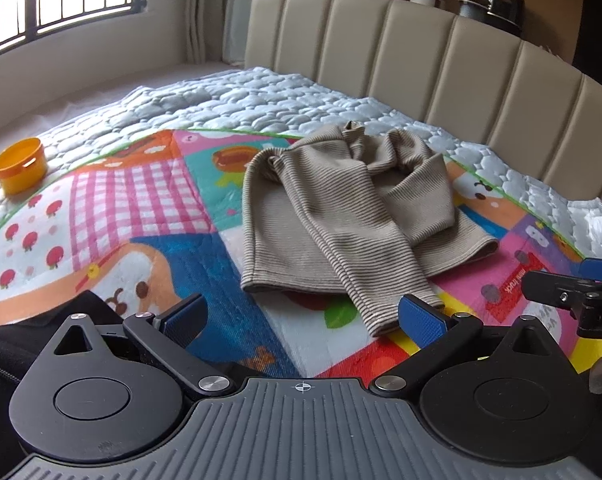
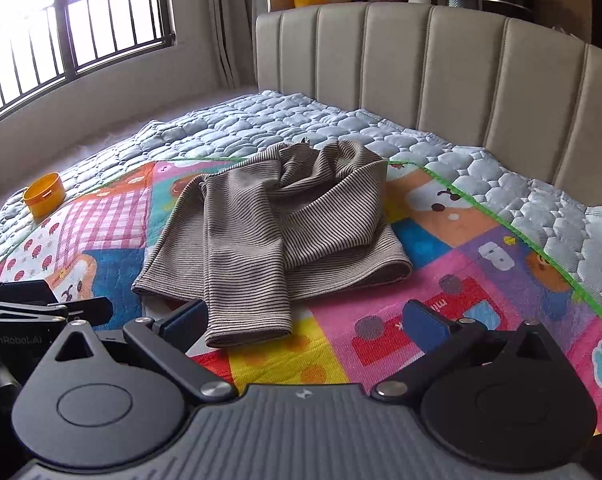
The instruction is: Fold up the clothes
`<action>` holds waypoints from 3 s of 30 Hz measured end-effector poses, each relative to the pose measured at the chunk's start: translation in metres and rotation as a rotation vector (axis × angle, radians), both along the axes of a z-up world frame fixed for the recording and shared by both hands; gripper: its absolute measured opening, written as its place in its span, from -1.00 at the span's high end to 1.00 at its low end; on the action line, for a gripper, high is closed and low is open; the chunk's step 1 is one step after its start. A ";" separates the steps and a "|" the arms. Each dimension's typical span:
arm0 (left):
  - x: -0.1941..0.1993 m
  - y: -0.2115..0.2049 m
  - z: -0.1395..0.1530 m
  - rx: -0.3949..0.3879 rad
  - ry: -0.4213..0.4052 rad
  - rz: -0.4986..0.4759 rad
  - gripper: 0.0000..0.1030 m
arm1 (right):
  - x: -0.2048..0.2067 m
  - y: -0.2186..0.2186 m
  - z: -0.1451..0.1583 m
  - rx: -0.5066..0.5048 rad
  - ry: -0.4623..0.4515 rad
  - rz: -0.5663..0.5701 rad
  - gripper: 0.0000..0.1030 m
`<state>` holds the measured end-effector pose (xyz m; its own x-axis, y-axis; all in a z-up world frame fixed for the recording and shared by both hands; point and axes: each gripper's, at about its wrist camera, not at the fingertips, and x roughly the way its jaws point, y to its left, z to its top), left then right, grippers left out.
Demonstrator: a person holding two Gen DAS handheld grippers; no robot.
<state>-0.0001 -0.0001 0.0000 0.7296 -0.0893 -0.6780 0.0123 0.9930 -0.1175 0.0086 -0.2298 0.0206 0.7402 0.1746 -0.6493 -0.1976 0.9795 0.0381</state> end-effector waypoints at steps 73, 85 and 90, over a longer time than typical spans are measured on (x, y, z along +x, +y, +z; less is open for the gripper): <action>-0.007 -0.005 -0.004 0.064 0.017 -0.029 -1.00 | 0.002 0.001 -0.006 -0.019 0.041 -0.004 -1.00; -0.003 -0.004 -0.005 0.058 0.033 -0.029 -1.00 | 0.003 0.002 -0.008 -0.023 0.048 -0.003 -1.00; -0.005 -0.005 -0.005 0.059 0.032 -0.029 -1.00 | 0.003 0.002 -0.007 -0.022 0.052 -0.003 -1.00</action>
<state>-0.0050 -0.0048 -0.0051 0.7048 -0.0698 -0.7060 0.0387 0.9974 -0.0600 0.0115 -0.2282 0.0138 0.7059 0.1574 -0.6906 -0.1930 0.9809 0.0263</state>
